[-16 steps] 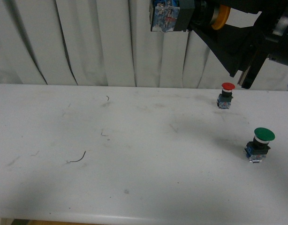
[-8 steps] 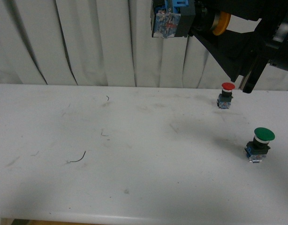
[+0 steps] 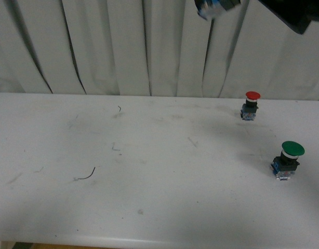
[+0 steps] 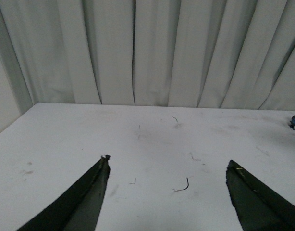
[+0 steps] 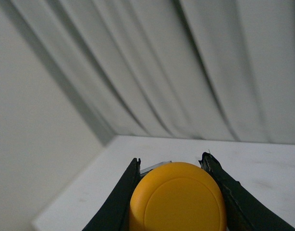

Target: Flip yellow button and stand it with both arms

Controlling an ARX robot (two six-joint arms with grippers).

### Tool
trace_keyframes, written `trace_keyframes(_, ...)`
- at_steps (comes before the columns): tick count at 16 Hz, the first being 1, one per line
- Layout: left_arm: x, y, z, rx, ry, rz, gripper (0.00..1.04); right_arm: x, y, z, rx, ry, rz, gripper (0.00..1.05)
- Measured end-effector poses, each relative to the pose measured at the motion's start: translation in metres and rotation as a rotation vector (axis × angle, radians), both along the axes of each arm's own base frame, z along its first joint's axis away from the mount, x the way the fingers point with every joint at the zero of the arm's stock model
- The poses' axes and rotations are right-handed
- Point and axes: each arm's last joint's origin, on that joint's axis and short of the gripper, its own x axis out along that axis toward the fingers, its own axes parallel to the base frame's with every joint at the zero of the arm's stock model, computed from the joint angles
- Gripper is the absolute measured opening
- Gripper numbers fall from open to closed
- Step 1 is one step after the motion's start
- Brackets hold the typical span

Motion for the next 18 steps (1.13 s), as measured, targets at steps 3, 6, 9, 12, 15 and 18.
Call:
trace_keyframes(3,0.000,0.000,0.000,0.000,0.000,0.000,0.97,0.014,-0.022,-0.008,-0.306,-0.024,-0.282,0.35)
trace_keyframes(6,0.000,0.000,0.000,0.000,0.000,0.000,0.98,0.024,-0.036,-0.003,-0.406,-0.036,-0.414,0.35)
trace_keyframes(9,0.000,0.000,0.000,0.000,0.000,0.000,0.98,0.028,-0.041,-0.006,-0.435,-0.010,-0.447,0.35)
trace_keyframes(12,0.000,0.000,0.000,0.000,0.000,0.000,0.98,0.035,-0.052,-0.018,-0.479,0.064,-0.484,0.35)
trace_keyframes(15,0.000,0.000,0.000,0.000,0.000,0.000,0.98,0.053,-0.069,-0.031,-0.514,0.175,-0.545,0.35)
trace_keyframes(18,0.000,0.000,0.000,0.000,0.000,0.000,0.98,0.083,-0.073,-0.051,-0.570,0.321,-0.601,0.35)
